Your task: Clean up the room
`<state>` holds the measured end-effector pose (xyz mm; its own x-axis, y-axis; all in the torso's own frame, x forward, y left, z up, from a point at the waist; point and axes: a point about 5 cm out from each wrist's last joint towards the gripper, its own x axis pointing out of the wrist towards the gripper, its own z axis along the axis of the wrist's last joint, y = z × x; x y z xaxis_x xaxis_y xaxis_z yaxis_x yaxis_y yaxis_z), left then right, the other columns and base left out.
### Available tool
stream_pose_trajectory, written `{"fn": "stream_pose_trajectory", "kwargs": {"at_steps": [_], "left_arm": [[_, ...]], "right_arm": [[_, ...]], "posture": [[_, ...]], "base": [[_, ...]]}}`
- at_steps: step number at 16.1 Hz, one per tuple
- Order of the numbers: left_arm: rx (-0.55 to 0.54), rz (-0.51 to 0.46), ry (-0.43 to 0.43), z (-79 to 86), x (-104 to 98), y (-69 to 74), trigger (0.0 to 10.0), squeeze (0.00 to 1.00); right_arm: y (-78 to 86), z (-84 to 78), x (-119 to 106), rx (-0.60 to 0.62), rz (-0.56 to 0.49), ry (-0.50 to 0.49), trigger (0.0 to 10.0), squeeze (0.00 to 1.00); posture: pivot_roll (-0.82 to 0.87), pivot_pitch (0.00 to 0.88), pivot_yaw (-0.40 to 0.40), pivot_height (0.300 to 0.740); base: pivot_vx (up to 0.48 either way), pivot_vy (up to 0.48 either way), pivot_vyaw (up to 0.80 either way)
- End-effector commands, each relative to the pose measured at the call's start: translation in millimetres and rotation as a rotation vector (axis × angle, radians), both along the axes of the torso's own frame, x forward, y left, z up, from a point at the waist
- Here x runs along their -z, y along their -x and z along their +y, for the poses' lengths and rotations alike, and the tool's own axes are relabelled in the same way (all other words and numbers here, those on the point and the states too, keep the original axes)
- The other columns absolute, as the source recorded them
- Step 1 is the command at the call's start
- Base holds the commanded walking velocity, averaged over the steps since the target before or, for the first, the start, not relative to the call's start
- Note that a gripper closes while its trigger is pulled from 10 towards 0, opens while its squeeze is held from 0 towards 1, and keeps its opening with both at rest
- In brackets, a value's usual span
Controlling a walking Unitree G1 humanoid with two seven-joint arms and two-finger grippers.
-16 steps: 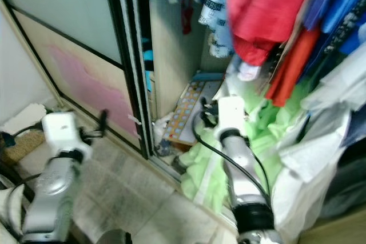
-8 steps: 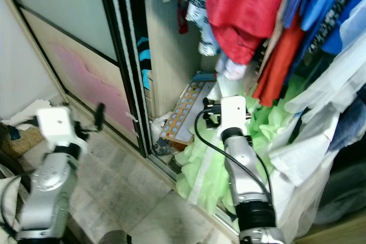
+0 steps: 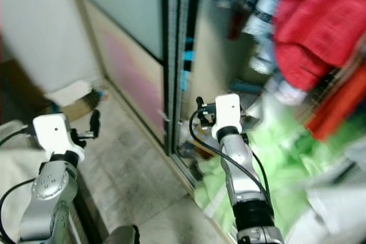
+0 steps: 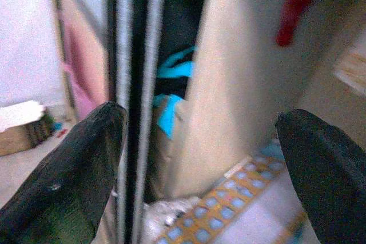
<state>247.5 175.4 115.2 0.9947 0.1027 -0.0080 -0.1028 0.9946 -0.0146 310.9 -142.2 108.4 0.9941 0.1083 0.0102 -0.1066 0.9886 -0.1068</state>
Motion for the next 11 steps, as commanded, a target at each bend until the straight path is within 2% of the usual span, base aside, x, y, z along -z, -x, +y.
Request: {"fn": "stream_pose_trajectory", "kwargs": {"at_steps": [1,11], "left_arm": [[-0.012,0.011,0.017,4.3,3.2,0.4,10.0,0.00],[0.013,-0.005,-0.034,-0.2,3.0,-1.6,10.0,0.00]], "right_arm": [[-1.3,1.2,-2.3,-0.007,-0.001,-0.004,10.0,0.00],[-4.3,5.9,-2.9,-0.017,-0.006,-0.024,10.0,0.00]], "posture": [[0.09,0.000,-0.058,0.740],[0.09,0.000,-0.058,0.740]], "base": [[0.000,0.000,0.80],[0.000,0.000,0.80]]}}
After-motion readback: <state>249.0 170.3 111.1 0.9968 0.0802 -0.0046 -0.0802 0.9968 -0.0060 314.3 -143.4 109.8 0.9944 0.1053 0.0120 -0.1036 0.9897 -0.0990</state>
